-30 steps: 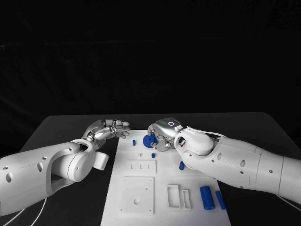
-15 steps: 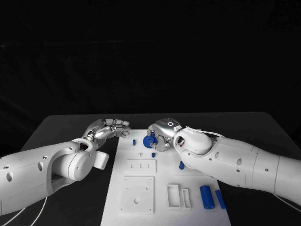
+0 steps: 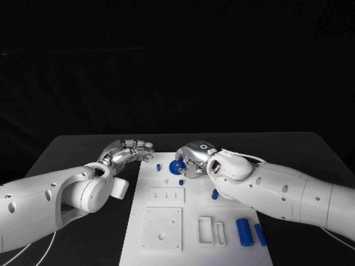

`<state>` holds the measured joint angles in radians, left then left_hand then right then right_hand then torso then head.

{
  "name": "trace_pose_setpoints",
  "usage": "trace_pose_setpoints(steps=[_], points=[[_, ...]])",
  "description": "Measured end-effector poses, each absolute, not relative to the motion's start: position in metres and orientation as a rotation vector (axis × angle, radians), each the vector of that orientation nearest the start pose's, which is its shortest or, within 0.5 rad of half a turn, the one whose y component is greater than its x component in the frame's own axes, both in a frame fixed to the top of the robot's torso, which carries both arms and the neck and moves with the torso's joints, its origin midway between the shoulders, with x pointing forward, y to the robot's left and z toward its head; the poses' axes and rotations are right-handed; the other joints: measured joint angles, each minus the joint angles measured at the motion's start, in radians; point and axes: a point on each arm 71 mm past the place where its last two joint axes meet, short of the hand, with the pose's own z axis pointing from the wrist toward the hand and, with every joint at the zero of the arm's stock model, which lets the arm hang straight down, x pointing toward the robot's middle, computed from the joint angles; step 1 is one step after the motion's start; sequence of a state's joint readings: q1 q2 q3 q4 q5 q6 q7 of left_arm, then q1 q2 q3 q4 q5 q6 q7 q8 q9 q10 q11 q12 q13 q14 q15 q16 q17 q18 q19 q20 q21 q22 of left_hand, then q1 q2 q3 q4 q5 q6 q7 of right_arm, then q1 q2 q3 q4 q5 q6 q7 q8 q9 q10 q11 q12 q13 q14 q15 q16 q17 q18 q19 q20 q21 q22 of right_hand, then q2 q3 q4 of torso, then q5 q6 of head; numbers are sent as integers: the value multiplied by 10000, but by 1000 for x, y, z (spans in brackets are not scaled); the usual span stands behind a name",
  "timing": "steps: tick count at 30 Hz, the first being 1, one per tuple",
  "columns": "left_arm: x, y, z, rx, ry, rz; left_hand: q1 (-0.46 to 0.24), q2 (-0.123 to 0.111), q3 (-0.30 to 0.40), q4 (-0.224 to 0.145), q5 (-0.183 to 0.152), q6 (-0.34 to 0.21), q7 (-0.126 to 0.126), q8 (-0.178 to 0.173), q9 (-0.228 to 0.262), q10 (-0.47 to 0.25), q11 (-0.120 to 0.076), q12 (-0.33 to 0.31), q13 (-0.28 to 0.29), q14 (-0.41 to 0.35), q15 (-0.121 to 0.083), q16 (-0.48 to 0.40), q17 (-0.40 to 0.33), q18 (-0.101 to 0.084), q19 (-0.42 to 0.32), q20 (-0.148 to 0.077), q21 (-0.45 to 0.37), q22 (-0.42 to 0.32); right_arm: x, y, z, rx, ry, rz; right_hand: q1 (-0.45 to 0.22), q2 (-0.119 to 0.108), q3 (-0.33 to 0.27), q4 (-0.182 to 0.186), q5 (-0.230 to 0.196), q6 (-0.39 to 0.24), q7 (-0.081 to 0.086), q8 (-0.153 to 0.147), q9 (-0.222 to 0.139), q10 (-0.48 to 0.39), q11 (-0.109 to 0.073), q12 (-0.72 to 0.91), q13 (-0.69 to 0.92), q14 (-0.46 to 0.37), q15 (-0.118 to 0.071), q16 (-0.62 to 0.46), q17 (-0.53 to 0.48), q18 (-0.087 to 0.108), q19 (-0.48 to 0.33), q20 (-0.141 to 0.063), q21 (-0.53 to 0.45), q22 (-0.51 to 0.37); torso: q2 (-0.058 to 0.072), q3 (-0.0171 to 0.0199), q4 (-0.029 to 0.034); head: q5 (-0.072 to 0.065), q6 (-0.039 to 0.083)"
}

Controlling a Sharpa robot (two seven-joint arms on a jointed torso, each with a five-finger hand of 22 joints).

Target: Assemble the parts on the task board

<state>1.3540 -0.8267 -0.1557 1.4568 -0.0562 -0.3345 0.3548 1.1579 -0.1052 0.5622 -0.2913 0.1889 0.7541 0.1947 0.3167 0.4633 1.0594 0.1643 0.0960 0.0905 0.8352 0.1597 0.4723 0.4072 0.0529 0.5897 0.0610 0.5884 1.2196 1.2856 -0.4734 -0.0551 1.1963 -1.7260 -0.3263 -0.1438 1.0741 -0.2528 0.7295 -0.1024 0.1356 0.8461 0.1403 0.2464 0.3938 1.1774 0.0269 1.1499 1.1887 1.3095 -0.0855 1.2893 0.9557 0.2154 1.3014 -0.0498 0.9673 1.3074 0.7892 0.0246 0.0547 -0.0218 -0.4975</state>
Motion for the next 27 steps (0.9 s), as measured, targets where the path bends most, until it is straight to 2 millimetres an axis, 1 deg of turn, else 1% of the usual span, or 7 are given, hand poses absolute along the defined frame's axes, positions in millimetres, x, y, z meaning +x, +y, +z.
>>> trace_pose_setpoints(steps=[4, 8, 11, 13, 22, 24, 27], points=[[514, 223, -149, -9768, 14402, -14227, 0, 0, 0, 0, 0, 0, 0, 0, 0, 0, 0, -1, 0, 0, 0, 0, 0, -3, 0, 0, 0, 0, 545, -98, -156, -4210, 14860, 5065, -136, 27, -151, 41, 272, -2, -2, -1, 25, 1, 0, 0, 0, 0, 0, 0, 18, 0, 6, -5, 0, 0, 0, 1, -9, 5, 0], [514, 223, -149, -9768, 14403, -14229, 0, 0, 0, 0, 0, 0, 0, 0, 0, 0, 0, -1, 0, 0, 0, 0, 1, -6, 0, 0, 0, -1, 546, -102, -156, -4076, 15019, 5070, -136, 29, -151, 41, 271, -16, -16, 2, 49, 1, -1, 0, 0, 0, 0, 0, 18, 0, 24, -22, 0, 0, 0, 6, -10, 4, 1], [514, 224, -149, -9773, 14396, -14218, 0, 0, 0, 0, 0, 0, 0, 0, 0, 0, 0, -1, 0, 0, 0, 0, 1, -9, 0, 0, 0, -1, 546, -104, -156, -3995, 15087, 5093, -453, 57, -459, 125, 552, -17, -17, 27, 65, 1, -1, 0, 0, 0, 0, 0, 39, 0, 25, -22, 0, 0, 0, 8, -10, -2, 2], [514, 224, -149, -9776, 14393, -14213, 0, 0, 0, 0, 0, 0, 0, 0, 0, 0, 0, -1, 0, 0, 0, 0, 1, -11, 0, 0, 0, -1, 546, -107, -156, -3940, 15105, 5104, -463, 68, -584, 120, 655, -17, -17, 53, 77, 2, -1, 44, 0, 0, 0, 0, 57, 0, 21, -25, 0, 0, 0, 9, -10, -3, 2], [514, 225, -149, -9782, 14382, -14193, 0, 0, 27, 27, 0, 0, 0, 0, 0, 0, 0, -1, 0, 0, 0, 0, 1, -16, 0, 0, 0, -2, 544, -119, -155, -3277, 14823, 5663, -556, 80, -709, 176, 698, 27, 17, 52, 100, -34, 34, 88, 28, -27, 26, 1, 78, -5, -17, -62, 0, 0, 0, 18, -12, -4, 15], [515, 226, -149, -9788, 14372, -14174, 0, 0, 27, 27, 0, 0, 0, 0, 0, 0, 0, -1, 0, 0, 0, 0, 2, -16, 0, 0, 0, -2, 543, -123, -153, -3046, 14657, 5944, -556, 80, -796, 113, 804, 11, 33, 65, 100, -34, 34, 88, 28, -26, 26, 0, 86, -7, -11, -68, 0, 0, -1, 18, -15, -8, 31], [515, 227, -149, -9797, 14356, -14147, 0, 0, 27, 27, 0, 0, 0, 0, 0, 0, 0, -1, 0, -25, 25, 0, 2, -31, 0, 0, 0, -1, 541, -128, -149, -2733, 14454, 6303, -663, 187, -1083, -62, 1087, -22, 67, 89, 136, -55, 55, 121, 28, -47, 47, 1, 118, -18, -60, -118, 0, 0, -6, 18, -16, -13, 52]])
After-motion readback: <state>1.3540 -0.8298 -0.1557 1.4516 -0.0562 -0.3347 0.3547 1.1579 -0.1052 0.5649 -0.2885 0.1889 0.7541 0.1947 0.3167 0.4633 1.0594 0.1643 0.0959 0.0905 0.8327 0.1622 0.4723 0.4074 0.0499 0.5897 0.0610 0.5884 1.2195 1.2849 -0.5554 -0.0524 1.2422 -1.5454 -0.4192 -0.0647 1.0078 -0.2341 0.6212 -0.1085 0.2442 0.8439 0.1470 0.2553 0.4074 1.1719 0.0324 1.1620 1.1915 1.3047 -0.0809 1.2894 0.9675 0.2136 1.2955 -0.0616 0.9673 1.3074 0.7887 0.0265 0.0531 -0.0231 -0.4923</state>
